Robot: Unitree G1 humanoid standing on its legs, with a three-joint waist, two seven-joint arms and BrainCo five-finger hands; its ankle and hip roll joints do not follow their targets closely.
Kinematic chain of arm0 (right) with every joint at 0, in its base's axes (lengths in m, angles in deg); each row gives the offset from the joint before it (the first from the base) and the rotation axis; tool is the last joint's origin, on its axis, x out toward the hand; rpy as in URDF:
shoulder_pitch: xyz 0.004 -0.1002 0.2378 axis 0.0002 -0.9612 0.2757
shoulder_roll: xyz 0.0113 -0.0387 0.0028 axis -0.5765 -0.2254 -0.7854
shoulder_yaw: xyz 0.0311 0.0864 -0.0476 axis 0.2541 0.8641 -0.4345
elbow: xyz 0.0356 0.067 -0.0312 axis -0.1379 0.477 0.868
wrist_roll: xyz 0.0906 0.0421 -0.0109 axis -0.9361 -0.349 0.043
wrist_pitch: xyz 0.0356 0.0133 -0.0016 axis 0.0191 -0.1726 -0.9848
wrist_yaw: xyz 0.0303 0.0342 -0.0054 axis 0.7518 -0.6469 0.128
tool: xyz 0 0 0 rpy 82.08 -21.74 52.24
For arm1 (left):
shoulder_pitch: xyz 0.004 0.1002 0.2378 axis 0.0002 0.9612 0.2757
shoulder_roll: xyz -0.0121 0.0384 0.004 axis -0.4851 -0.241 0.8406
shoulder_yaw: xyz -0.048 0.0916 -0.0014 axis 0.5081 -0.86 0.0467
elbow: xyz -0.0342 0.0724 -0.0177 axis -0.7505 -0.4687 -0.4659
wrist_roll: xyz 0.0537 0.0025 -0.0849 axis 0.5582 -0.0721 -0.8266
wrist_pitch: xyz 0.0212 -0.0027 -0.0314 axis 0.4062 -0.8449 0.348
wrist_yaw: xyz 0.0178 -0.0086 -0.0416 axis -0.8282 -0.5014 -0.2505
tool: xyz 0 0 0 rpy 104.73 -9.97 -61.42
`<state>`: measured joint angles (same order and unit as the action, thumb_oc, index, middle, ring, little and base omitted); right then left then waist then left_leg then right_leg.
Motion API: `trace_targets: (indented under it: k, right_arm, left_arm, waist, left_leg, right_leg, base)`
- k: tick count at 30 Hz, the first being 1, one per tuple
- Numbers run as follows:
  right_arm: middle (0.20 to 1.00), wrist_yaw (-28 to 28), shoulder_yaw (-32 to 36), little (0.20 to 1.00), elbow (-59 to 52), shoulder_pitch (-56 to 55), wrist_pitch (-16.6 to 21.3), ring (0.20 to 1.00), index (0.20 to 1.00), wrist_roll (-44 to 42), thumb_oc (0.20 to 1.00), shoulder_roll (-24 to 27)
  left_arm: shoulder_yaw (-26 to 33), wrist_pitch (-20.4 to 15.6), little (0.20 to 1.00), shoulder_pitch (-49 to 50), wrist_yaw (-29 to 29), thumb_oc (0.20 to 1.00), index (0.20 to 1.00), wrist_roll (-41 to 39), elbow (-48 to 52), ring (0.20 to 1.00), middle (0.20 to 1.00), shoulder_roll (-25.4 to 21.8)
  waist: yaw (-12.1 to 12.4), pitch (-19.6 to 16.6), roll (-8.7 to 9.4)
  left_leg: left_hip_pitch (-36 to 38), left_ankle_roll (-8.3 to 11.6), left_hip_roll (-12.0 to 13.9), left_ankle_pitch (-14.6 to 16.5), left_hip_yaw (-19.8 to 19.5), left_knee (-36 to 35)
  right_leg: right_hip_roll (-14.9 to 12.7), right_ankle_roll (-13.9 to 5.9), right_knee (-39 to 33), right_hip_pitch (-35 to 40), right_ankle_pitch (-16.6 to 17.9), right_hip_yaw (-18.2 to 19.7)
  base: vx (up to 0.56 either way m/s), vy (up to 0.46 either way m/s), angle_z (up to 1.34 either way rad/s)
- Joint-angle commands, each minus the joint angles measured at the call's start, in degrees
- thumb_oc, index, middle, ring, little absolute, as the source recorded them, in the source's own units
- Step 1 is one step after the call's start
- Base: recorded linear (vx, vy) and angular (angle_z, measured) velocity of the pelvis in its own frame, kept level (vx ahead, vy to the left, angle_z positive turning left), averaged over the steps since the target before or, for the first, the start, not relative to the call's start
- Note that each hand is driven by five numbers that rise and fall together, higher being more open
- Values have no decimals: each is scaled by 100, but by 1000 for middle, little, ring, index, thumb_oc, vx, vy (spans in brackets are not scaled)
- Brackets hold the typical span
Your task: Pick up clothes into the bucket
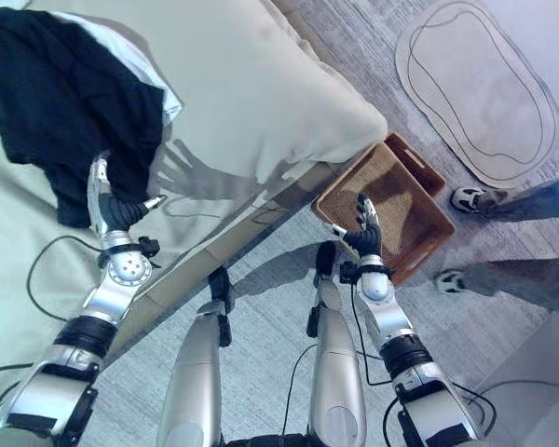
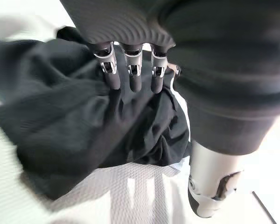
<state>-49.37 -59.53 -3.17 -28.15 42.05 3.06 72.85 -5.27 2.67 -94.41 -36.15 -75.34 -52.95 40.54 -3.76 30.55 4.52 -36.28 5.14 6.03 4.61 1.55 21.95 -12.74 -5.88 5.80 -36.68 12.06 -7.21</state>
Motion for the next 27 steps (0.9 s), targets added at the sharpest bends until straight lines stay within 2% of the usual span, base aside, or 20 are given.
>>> trace_targets:
  k: [1,5,11,20,26,27]
  right_arm:
    - [1000,-155,-19,1000,-235,9,388,1000,1000,51,1000,221]
    - [1000,-164,-55,1000,-257,113,425,1000,1000,52,1000,247]
    - [1000,-149,-118,1000,-323,161,490,1000,1000,62,1000,255]
    - [1000,-122,-103,1000,-461,119,558,1000,1000,39,1000,264]
    - [1000,-48,-81,1000,-469,162,563,1000,1000,12,1000,363]
    - [1000,-38,-81,1000,-426,195,546,1000,1000,22,1000,364]
  left_arm:
    - [117,77,1000,-345,402,1000,1000,390,4,1000,1000,-589]
    - [-17,211,1000,-735,482,1000,1000,578,-95,1000,1000,-858]
    - [-304,774,1000,-1282,712,1000,1000,1077,-712,1000,1000,-1101]
    - [-324,1013,1000,-1625,816,1000,1000,1005,-1462,1000,1000,-1223]
    - [-814,988,1000,-2018,108,1000,1000,997,-1974,1000,1000,-1433]
    - [-920,997,598,-2102,-21,598,598,1005,-2099,598,598,-1429]
  waist:
    - [70,-76,-35]
    - [17,-76,-18]
    - [-63,-76,3]
    - [-184,-76,61]
    - [-261,-76,61]
    - [-264,-76,68]
  left_leg:
    - [-629,-27,-39,-432,-68,-46]
    - [-952,-43,-71,-384,-65,102]
    - [-1243,-69,-64,-361,-39,185]
    - [-1374,-88,-60,-315,-10,289]
    - [-1511,-89,-81,-342,-19,314]
    - [-1515,-91,-87,-349,-19,304]
  right_leg:
    - [-726,-650,818,108,-578,112]
    - [-771,-673,879,-192,-536,99]
    - [-787,-699,876,-463,-456,87]
    - [-769,-698,867,-601,-418,148]
    - [-761,-709,833,-704,-375,135]
    - [-759,-710,823,-708,-364,138]
  base:
    - [10,39,6]
    - [9,40,5]
    - [11,38,3]
    - [6,9,-4]
    - [1,7,-2]
    - [0,0,0]
